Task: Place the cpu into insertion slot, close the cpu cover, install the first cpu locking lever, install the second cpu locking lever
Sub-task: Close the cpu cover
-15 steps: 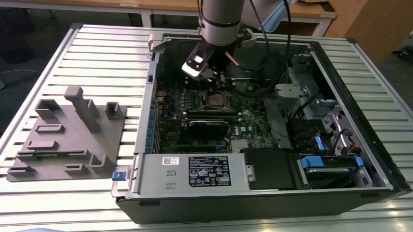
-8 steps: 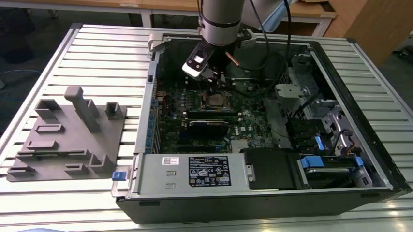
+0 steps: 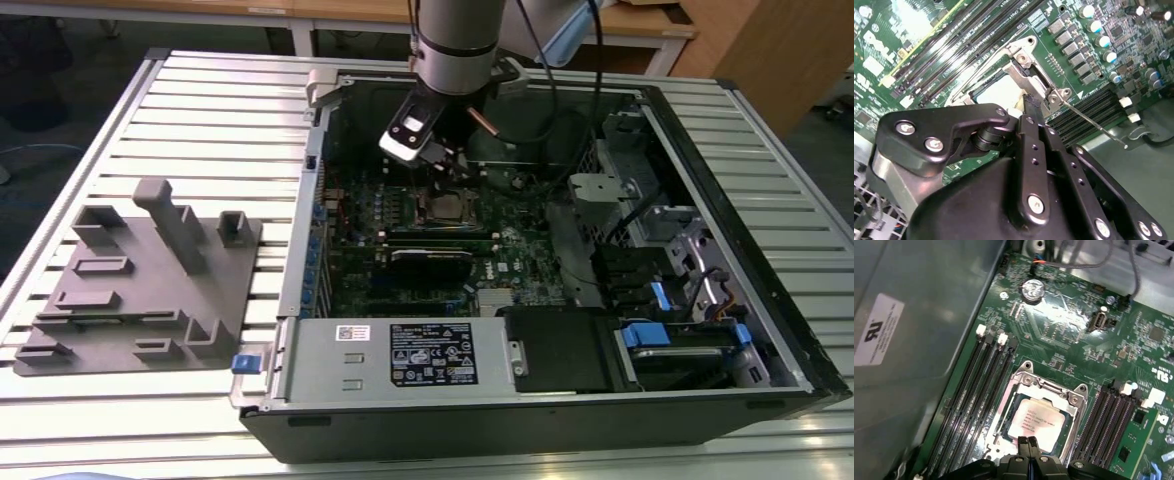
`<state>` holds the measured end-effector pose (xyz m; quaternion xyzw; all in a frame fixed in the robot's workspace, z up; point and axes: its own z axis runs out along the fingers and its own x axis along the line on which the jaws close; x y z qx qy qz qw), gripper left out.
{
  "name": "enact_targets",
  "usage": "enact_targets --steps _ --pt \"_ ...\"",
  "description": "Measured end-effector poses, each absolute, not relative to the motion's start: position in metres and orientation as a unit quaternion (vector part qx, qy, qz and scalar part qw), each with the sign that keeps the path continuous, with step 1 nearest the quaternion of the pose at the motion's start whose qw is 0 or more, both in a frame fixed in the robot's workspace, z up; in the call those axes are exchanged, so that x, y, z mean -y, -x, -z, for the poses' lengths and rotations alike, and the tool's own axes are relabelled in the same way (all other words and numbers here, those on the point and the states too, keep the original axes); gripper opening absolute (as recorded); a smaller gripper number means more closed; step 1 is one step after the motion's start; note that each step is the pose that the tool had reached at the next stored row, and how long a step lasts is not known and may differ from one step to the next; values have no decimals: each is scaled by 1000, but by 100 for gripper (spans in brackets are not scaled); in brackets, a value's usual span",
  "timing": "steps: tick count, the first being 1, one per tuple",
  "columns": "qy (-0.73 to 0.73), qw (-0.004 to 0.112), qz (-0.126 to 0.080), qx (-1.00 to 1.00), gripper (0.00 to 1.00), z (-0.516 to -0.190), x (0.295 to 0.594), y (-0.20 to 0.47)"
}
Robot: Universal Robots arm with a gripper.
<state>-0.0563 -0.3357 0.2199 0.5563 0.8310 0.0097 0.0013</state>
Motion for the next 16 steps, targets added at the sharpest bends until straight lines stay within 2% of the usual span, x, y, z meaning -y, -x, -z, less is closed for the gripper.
enact_targets --steps 16 --pt "-430 0 -10 -903 11 -219 336 56"
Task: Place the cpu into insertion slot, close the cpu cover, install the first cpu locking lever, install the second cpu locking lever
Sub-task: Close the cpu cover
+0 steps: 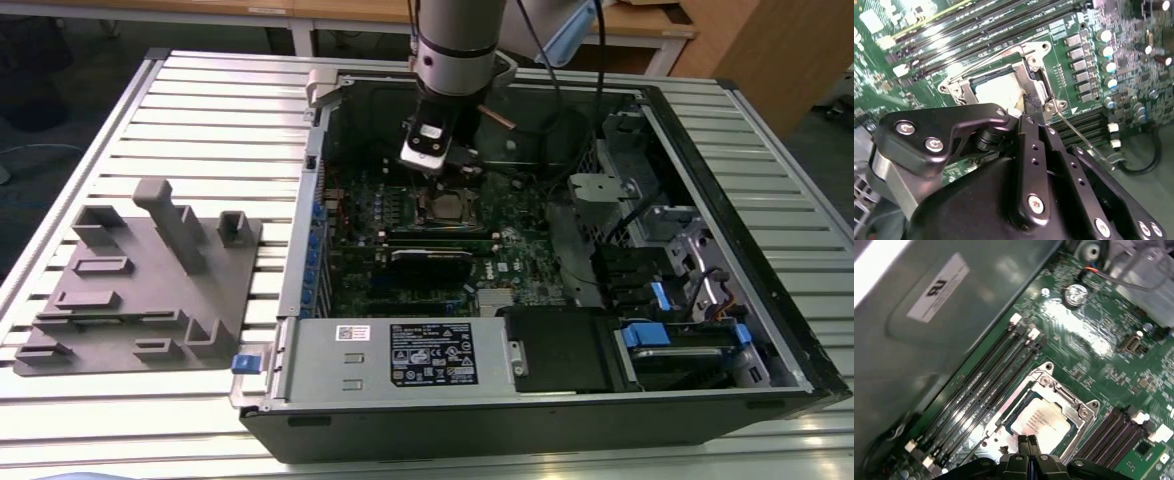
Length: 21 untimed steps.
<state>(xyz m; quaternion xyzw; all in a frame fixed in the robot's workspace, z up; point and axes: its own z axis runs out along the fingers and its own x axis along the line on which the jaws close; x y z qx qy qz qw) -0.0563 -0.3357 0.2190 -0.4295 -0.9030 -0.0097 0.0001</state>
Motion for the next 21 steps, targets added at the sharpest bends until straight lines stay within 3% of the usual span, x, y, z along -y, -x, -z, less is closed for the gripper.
enact_targets --steps 21 --pt "250 2 10 968 11 -217 336 56"
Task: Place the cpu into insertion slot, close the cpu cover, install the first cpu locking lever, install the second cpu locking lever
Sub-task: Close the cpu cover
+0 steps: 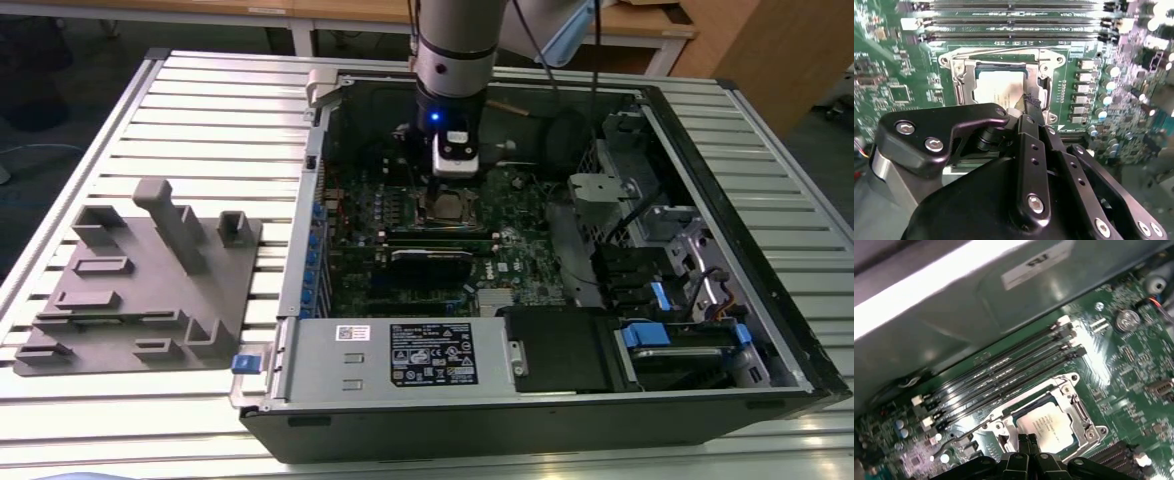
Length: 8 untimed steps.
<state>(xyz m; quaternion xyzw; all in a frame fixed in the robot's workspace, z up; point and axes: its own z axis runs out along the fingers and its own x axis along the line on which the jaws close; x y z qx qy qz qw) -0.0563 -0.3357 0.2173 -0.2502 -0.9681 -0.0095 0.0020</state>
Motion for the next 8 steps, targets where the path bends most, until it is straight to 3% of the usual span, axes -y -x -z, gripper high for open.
enact_targets --steps 8 --pt "179 3 9 984 11 -216 336 56"
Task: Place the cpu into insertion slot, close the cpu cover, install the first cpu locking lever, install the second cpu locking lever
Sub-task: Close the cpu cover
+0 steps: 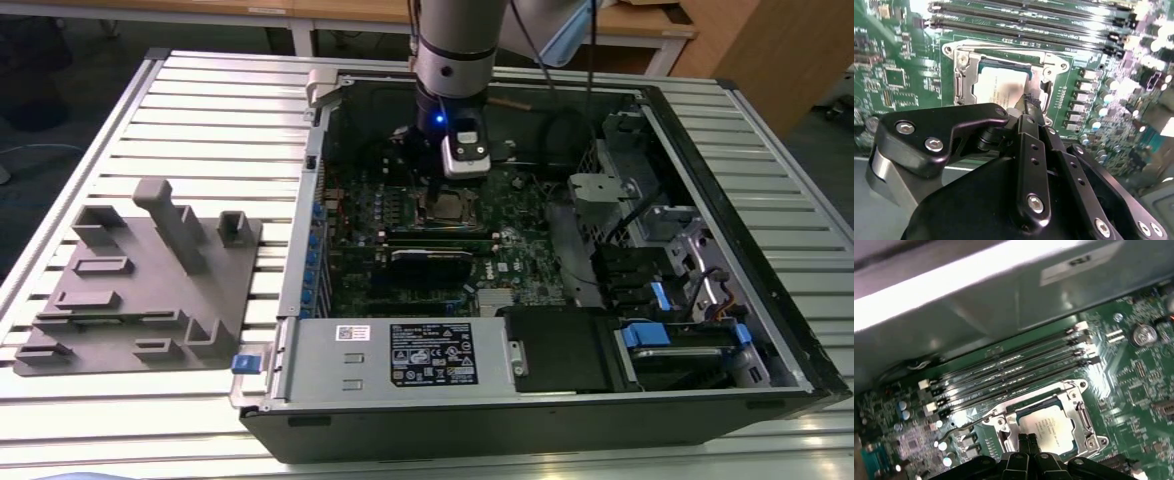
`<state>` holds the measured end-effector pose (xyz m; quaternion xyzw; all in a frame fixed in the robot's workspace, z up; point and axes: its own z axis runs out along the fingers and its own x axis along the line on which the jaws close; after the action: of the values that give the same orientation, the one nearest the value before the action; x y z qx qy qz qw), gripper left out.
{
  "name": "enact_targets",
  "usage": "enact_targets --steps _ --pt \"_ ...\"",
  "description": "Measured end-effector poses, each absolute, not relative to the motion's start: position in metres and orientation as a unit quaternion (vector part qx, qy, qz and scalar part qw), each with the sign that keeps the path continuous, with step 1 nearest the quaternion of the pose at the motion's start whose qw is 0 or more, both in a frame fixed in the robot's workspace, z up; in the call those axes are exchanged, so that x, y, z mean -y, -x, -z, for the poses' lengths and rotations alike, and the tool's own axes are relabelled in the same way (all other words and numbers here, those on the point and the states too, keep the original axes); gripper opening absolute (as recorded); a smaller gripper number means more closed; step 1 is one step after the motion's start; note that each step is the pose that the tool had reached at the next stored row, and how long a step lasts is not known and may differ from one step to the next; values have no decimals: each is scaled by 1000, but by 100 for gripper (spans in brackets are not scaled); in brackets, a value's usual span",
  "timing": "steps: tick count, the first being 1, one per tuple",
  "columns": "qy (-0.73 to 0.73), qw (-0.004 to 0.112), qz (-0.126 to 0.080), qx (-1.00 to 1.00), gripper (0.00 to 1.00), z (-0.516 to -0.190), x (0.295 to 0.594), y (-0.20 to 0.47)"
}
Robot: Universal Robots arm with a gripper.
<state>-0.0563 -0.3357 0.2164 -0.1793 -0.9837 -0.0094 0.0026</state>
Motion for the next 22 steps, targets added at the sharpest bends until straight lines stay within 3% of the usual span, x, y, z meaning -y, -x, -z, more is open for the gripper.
enact_targets --steps 22 --pt "2 4 9 1000 11 -215 336 56"
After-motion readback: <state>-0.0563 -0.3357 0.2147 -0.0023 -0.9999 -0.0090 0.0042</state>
